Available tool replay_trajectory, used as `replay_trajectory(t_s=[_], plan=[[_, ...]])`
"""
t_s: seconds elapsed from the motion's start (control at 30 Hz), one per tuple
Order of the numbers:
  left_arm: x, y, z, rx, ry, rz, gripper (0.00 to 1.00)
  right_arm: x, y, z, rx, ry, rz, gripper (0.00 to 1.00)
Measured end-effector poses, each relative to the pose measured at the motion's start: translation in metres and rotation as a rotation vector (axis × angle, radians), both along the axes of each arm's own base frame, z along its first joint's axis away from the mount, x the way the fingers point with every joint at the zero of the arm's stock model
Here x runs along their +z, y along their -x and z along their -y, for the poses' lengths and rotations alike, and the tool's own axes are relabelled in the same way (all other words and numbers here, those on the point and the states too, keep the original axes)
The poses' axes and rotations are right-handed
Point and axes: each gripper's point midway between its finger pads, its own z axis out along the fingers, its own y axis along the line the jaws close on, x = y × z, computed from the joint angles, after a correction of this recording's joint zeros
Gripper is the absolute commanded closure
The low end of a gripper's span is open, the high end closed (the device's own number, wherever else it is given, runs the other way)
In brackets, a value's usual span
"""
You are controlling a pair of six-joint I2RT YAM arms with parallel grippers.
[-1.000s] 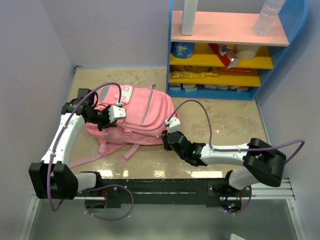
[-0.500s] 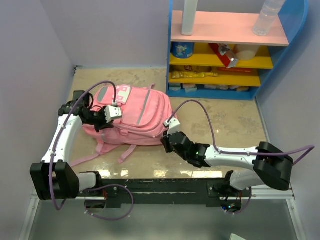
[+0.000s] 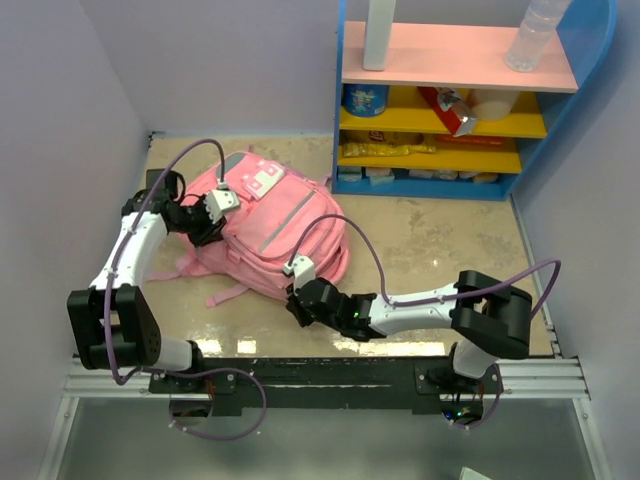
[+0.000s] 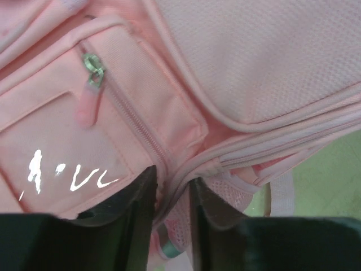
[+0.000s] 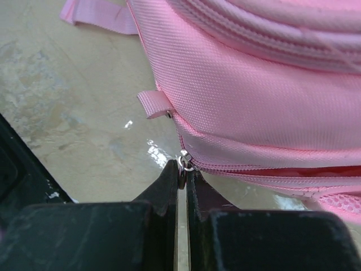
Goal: Pack the student bag
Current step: Zip the student bag at the center of the board.
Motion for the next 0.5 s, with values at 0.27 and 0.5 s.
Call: replay_trajectory(t_s=[0.27, 0.5], plan=[[0.049, 0.022, 0.017, -0.159, 0.062, 0.089, 0.00, 0.005, 0.012, -0.012, 0.055, -0.023, -0.023, 1.00], [0.076, 0.100, 0.092, -0.509, 0.142, 0.218, 0.00, 0.000, 0.017, -0.011, 0.056, -0.031, -0.052, 1.00]])
